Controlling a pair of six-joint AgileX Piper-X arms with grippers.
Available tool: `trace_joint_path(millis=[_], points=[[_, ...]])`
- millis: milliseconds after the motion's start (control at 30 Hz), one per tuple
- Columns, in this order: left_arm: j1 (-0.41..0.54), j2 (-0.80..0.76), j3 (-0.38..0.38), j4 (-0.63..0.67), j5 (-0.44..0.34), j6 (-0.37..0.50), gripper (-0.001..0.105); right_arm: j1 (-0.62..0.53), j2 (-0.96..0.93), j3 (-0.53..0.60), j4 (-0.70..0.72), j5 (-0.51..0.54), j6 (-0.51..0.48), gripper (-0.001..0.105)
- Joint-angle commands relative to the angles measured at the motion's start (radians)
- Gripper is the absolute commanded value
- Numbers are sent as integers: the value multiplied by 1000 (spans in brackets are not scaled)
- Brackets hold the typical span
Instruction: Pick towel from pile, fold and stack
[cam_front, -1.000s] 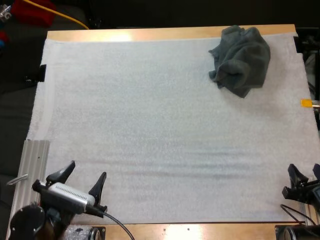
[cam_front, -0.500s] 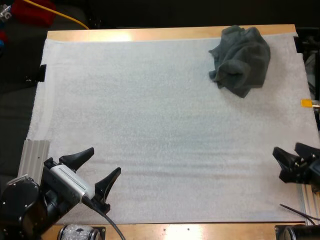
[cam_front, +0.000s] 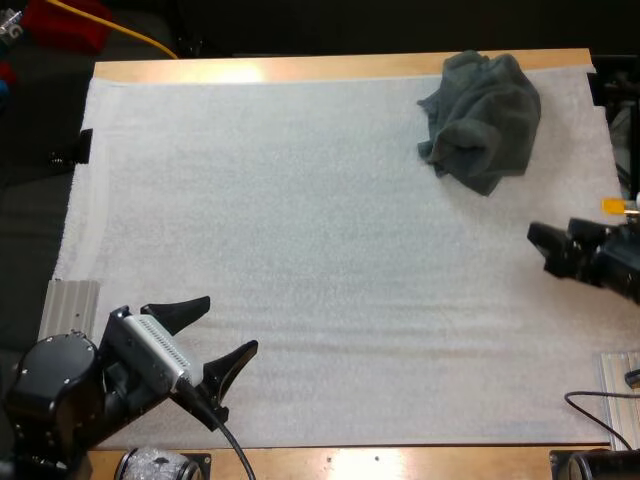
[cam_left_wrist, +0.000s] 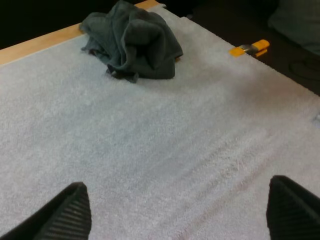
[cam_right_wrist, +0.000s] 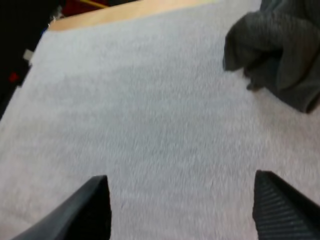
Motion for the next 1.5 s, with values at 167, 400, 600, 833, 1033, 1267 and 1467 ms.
trace_joint_path(millis=[167, 400, 600, 833, 1033, 1267, 1467], points=[[-5, 0, -5, -3, 5, -8, 71, -1, 132, -10, -139, -12, 83, 60], [-5, 0, -5, -3, 5, -8, 71, 42, 257, -39, -215, 81, 138, 60], [-5, 0, -5, -3, 5, -8, 71, 160, 372, -112, -222, 252, 95, 60], [-5, 0, -5, -3, 5, -8, 71, 207, 514, -203, -217, 343, -20, 59], [-5, 0, -5, -1, 5, -8, 71, 207, 615, -269, -213, 373, -194, 59], [-5, 0, -5, 9, 5, -8, 71, 208, 721, -288, -245, 428, -363, 59], [-5, 0, -5, 33, 5, -8, 71, 208, 814, -288, -304, 485, -404, 59]])
